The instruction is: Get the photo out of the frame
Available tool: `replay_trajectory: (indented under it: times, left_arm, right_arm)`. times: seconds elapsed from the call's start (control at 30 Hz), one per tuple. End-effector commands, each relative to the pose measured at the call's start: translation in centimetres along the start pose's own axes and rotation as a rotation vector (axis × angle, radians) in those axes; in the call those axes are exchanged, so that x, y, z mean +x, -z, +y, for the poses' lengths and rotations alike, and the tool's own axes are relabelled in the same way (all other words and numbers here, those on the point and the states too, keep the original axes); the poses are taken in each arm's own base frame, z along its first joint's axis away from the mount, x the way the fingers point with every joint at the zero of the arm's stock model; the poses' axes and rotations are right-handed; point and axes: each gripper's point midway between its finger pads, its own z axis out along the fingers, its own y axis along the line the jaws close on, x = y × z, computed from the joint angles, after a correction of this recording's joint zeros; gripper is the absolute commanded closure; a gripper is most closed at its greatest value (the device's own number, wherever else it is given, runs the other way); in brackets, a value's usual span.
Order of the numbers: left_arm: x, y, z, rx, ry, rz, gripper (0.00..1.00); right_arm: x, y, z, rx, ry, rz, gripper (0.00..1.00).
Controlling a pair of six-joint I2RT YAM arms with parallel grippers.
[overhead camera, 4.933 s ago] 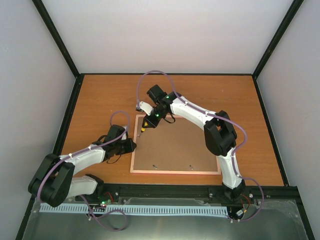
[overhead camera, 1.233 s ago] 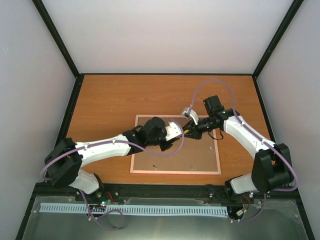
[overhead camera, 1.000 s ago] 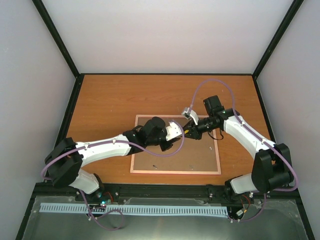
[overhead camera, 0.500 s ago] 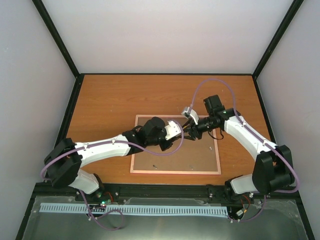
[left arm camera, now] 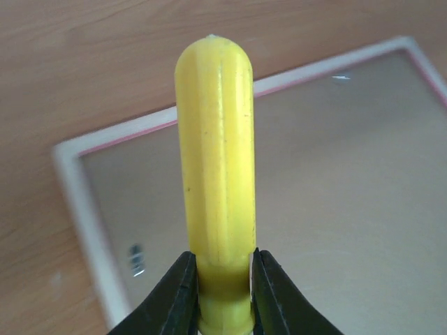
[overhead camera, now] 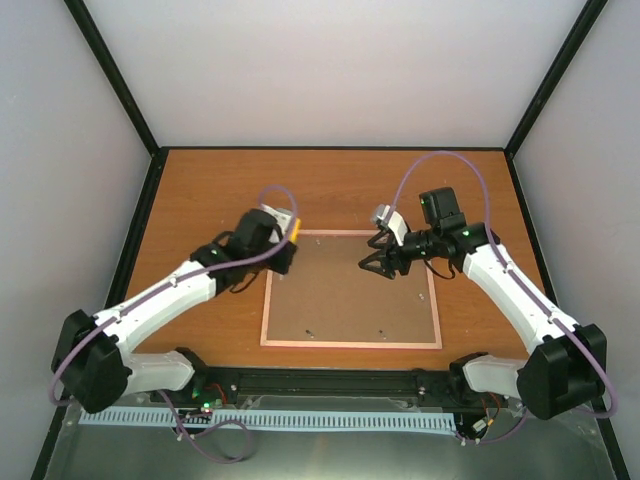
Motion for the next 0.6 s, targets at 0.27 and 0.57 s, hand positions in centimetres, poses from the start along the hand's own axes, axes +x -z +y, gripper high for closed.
replay_trajectory:
  times: [0.27,0.57]
  left_arm:
    - [6.1,-0.6,14.3,-0.226,0.594,0.276,0.92]
    - [10.3,-3.0,18.1,-0.330,0.611,0.365,0.92]
  right_arm:
    - [-0.2,0.8,-0.3,0.063,0.039,-0.014,0.30]
    - [0.2,0.5,-0.9,0.081,0.026,-0.002,0.30]
